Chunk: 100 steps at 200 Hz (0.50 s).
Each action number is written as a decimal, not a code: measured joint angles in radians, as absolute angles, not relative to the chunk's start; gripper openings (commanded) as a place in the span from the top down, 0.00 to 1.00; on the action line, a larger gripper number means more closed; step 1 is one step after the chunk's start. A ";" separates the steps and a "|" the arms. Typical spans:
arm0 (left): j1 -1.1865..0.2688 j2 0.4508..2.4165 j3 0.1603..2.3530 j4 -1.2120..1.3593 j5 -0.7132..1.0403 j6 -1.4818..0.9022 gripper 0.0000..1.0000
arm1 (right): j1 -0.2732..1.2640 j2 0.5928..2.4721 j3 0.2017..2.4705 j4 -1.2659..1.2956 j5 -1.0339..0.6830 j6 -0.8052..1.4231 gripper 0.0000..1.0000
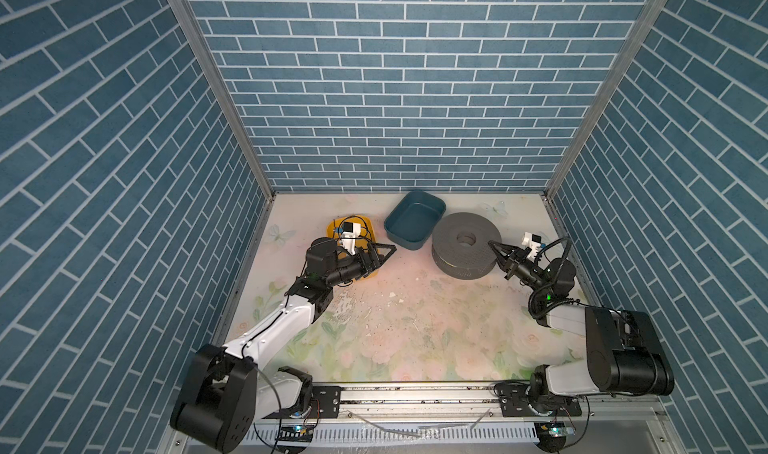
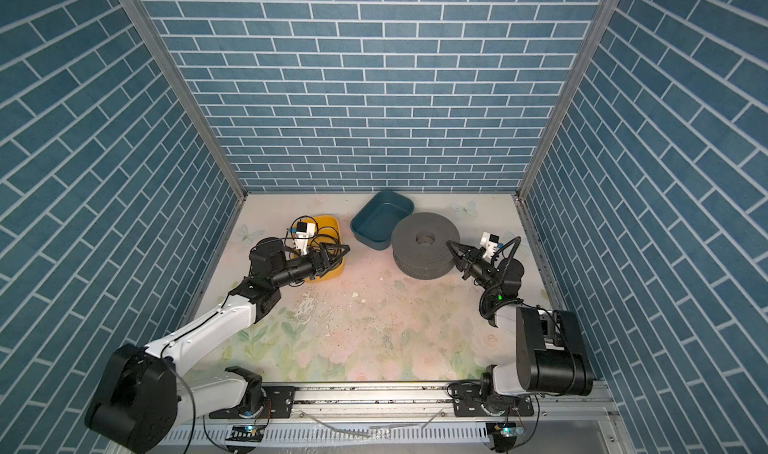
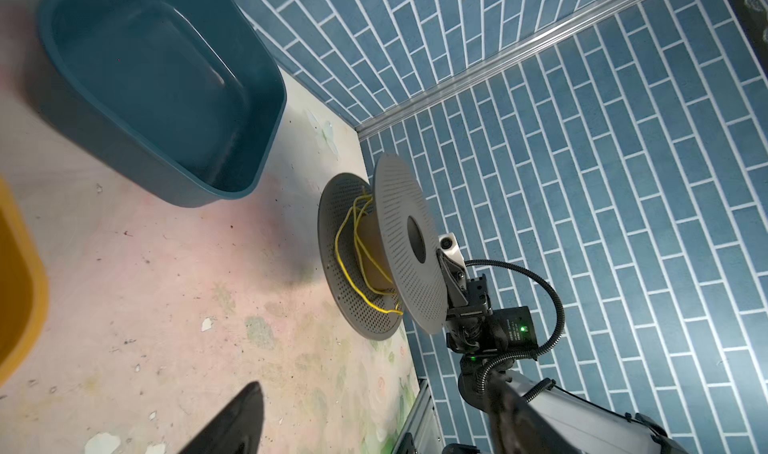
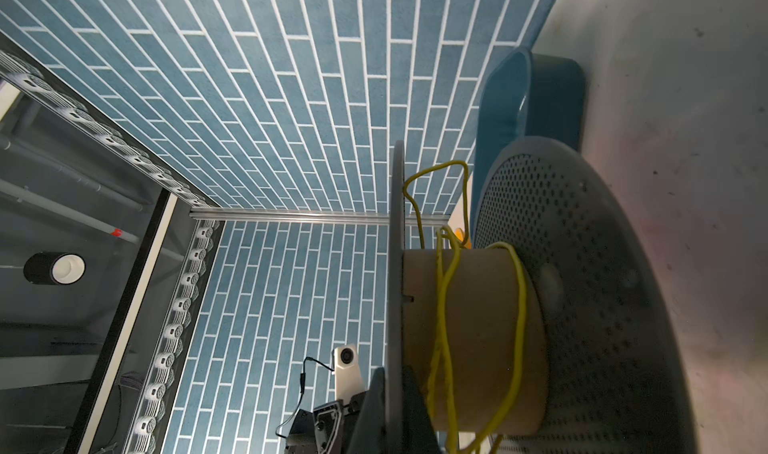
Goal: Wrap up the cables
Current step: 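Lower the grey spool flat onto the table with both grippers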
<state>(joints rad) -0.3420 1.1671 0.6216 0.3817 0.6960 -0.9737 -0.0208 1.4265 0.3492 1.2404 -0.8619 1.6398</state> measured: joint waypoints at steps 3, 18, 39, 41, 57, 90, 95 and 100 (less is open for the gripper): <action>-0.340 1.157 0.622 0.369 0.693 -0.966 0.12 | -0.021 1.427 0.344 1.240 -0.863 1.637 1.00; -0.329 1.119 0.620 0.318 0.684 -0.937 0.11 | -0.021 1.433 0.324 1.237 -0.879 1.622 1.00; -0.316 1.095 0.613 0.263 0.674 -0.910 0.10 | -0.022 1.459 0.314 1.231 -0.888 1.594 1.00; -0.315 1.094 0.612 0.259 0.673 -0.908 0.10 | -0.022 1.462 0.314 1.229 -0.888 1.592 1.00; -0.308 1.092 0.603 0.237 0.673 -0.900 0.10 | -0.023 1.490 0.314 1.214 -0.888 1.561 1.00; -0.302 1.093 0.582 0.220 0.675 -0.893 0.10 | -0.023 1.567 0.314 1.186 -0.888 1.502 1.00; -0.301 1.093 0.582 0.220 0.674 -0.893 0.10 | -0.023 1.578 0.314 1.185 -0.888 1.492 1.00; -0.300 1.095 0.581 0.220 0.675 -0.893 0.10 | -0.023 1.589 0.314 1.186 -0.888 1.485 1.00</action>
